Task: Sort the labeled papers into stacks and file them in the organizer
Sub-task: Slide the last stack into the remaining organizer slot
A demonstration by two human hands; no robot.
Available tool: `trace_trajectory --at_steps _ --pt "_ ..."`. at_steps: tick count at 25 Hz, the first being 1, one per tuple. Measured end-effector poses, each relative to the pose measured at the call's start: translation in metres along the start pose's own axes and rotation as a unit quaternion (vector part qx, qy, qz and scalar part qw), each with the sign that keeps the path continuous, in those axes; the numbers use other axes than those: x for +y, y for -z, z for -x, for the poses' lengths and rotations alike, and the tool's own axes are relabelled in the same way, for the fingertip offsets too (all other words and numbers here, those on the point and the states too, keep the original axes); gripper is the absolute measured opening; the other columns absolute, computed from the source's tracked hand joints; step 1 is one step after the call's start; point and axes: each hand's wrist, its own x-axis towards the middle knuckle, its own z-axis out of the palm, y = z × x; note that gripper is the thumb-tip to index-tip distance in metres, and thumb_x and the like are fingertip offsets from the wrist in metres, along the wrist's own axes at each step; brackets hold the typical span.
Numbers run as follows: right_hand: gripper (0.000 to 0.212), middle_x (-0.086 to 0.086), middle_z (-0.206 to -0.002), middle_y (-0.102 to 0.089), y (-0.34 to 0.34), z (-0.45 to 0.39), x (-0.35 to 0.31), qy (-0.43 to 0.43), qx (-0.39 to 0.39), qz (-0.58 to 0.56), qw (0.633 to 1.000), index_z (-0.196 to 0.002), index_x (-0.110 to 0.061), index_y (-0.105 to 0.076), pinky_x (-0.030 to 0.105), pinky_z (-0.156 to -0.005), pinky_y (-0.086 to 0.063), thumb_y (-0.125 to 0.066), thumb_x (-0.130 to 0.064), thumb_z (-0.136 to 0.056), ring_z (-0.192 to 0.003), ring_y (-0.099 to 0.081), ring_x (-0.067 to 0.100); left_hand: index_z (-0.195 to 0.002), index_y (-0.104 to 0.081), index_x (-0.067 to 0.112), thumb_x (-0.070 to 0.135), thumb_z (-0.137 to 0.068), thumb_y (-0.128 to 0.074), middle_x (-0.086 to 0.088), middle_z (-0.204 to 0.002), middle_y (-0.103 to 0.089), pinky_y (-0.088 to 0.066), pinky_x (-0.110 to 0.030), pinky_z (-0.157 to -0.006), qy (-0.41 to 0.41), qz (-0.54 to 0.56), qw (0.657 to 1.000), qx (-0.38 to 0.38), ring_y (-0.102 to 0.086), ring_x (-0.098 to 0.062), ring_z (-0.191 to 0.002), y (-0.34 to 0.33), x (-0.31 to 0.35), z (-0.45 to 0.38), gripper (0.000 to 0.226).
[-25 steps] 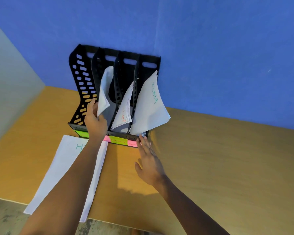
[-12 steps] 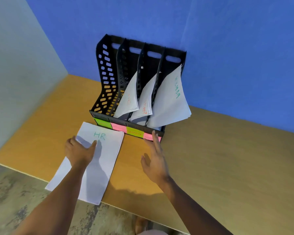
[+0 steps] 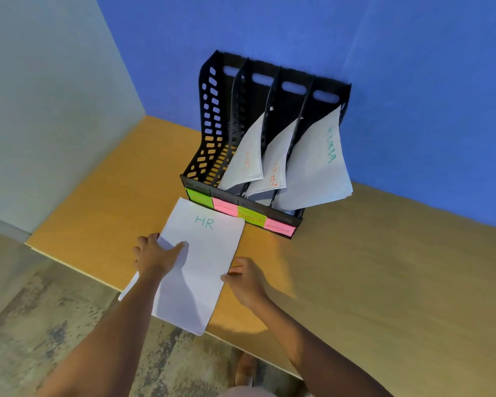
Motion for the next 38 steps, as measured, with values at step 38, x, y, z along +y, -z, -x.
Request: trace_trajectory --at_steps 38 --pt "0.013 -0.022 -0.078 -0.073 0.087 0.052 -0.013 0.28 0.213 -0.065 0.934 -0.087 -0.049 -0.07 0.014 -0.056 -0.051 -0.07 -0.036 -0.091 -0.07 -0.069 0.002 -0.104 -0.069 0.052 0.019 -0.093 -0.069 0.023 -0.107 -0.073 -0.055 -0.013 -0.073 -0.296 0.451 0.823 -0.177 -0.068 0.002 -0.1 0.039 0.092 0.123 0.035"
